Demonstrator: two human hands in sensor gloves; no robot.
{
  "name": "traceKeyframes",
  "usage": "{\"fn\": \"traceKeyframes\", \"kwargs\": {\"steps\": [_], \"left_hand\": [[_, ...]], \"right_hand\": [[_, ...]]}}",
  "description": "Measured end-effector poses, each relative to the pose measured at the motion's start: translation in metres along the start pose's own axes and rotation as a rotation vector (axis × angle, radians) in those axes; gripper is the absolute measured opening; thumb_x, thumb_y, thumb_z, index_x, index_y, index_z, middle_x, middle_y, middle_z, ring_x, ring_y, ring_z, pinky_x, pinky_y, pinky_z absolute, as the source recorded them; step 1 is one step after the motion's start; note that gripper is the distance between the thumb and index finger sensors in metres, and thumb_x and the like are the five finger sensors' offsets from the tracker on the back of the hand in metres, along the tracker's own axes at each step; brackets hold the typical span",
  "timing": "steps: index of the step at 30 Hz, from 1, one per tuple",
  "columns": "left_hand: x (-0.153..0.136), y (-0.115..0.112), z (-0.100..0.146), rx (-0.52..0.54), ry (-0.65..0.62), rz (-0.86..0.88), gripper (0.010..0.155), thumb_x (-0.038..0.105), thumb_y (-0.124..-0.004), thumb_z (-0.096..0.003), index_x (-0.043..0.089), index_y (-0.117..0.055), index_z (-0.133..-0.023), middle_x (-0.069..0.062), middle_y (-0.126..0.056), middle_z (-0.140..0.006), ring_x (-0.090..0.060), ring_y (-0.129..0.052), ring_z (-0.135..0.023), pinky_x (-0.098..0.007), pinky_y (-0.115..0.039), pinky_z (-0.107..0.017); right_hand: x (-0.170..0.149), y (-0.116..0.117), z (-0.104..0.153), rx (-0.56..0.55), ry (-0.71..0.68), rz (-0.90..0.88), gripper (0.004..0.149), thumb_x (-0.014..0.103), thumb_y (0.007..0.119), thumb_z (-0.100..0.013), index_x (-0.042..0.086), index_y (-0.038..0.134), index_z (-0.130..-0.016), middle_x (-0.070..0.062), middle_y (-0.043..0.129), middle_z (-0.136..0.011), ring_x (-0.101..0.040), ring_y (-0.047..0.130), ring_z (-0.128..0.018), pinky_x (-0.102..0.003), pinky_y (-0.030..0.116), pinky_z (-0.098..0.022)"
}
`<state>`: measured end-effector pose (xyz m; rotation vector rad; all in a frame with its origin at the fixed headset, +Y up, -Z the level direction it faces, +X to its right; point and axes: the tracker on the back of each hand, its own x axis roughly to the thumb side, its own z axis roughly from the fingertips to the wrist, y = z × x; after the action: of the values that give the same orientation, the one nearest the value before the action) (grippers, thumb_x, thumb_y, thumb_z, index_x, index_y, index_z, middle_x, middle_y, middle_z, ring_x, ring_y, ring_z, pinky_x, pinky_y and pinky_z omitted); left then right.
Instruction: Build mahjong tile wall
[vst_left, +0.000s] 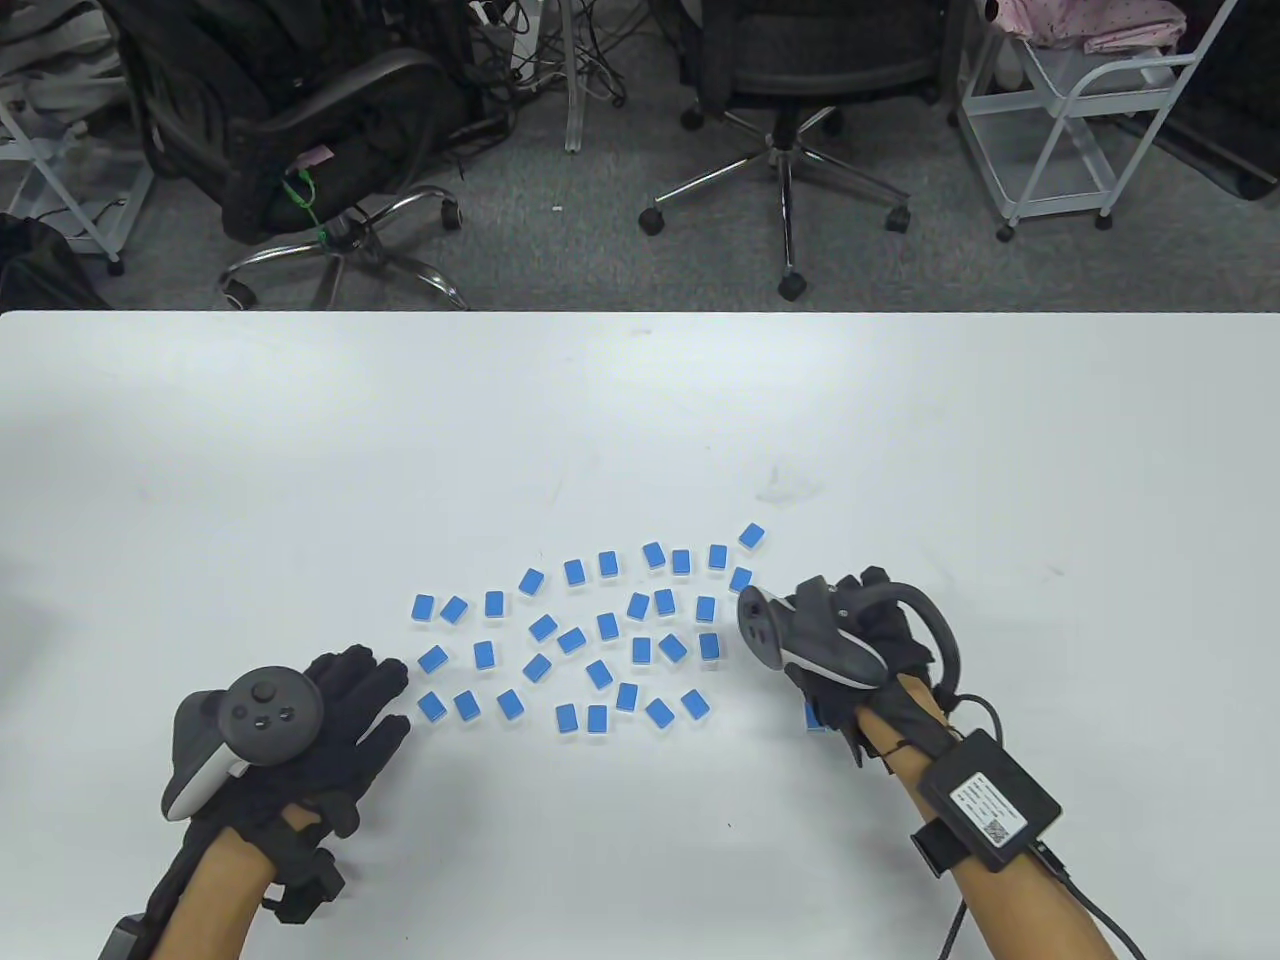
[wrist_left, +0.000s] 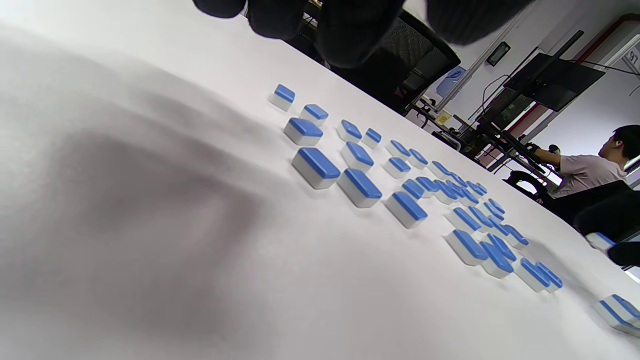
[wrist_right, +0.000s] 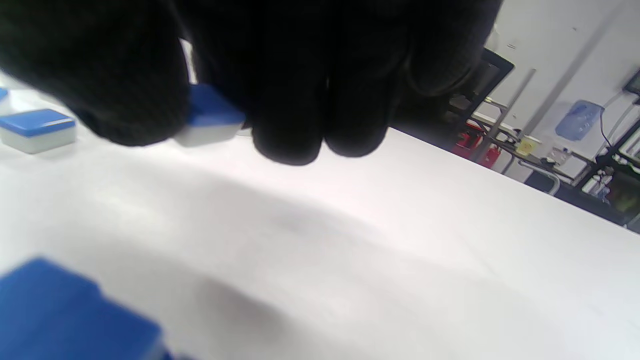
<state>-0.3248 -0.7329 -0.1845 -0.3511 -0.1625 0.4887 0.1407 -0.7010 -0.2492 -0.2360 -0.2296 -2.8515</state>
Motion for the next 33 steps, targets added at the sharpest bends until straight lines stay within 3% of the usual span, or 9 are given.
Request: {"fn": "traceKeyframes", "kwargs": {"steps": [3,8,10,20,23,33], "left_hand": [[0.0,0.0,-0.001,0.001,0.002,0.002,0.068,0.059,-0.057,-0.051,0.032,-0.048,-0.112,-0.006,-0.031,-0.121,-0.038,-0.026,-0.112,-0.067,-0.027,-0.077],[-0.001,-0.003,-0.001,-0.01,0.013,0.007,0.068,0.059,-0.057,-0.0511,0.031,-0.048,-0.113,-0.006,-0.031,-0.121,-0.038,-0.026,-0.112,-0.067,-0.027,-0.077],[-0.002,-0.004,0.0,-0.015,0.017,0.01,0.068,0.059,-0.057,-0.0511,0.031,-0.048,-0.112,-0.006,-0.031,-0.121,-0.038,-0.026,-0.112,-0.067,-0.027,-0.077],[-0.003,-0.006,-0.002,-0.025,0.034,0.019,0.068,0.059,-0.057,-0.0511,0.031,-0.048,-0.112,-0.006,-0.031,-0.121,-0.038,-0.026,-0.112,-0.067,-0.027,-0.077],[-0.003,-0.006,-0.001,-0.029,0.034,0.018,0.068,0.059,-0.057,-0.051,0.031,-0.048,-0.113,-0.006,-0.031,-0.121,-0.038,-0.026,-0.112,-0.067,-0.027,-0.077],[-0.003,-0.006,0.0,-0.029,0.031,0.015,0.068,0.058,-0.057,-0.0511,0.031,-0.049,-0.112,-0.006,-0.032,-0.121,-0.038,-0.027,-0.112,-0.067,-0.027,-0.077]], "right_hand": [[-0.025,0.012,0.022,-0.002,-0.009,-0.027,0.056,0.049,0.088,-0.032,0.027,0.078,-0.083,-0.003,0.087,-0.092,-0.034,0.081,-0.091,-0.063,0.056,-0.074],[-0.024,0.038,0.037,-0.018,-0.041,-0.071,0.057,0.049,0.088,-0.031,0.028,0.078,-0.082,-0.006,0.072,-0.105,-0.035,0.068,-0.101,-0.067,0.048,-0.075],[-0.02,0.041,0.037,0.037,-0.071,-0.062,0.057,0.049,0.088,-0.031,0.027,0.077,-0.083,-0.006,0.07,-0.106,-0.036,0.066,-0.101,-0.068,0.046,-0.076],[-0.006,0.049,0.036,0.027,-0.1,0.035,0.058,0.049,0.088,-0.031,0.028,0.077,-0.083,-0.004,0.072,-0.105,-0.034,0.069,-0.1,-0.067,0.048,-0.076],[-0.008,0.051,0.037,0.032,-0.091,0.033,0.064,0.051,0.089,-0.029,0.028,0.073,-0.087,-0.004,0.07,-0.106,-0.035,0.069,-0.1,-0.067,0.048,-0.075],[-0.009,0.05,0.038,0.032,-0.094,0.022,0.059,0.048,0.09,-0.029,0.028,0.078,-0.084,-0.003,0.074,-0.103,-0.034,0.072,-0.098,-0.066,0.05,-0.075]]}}
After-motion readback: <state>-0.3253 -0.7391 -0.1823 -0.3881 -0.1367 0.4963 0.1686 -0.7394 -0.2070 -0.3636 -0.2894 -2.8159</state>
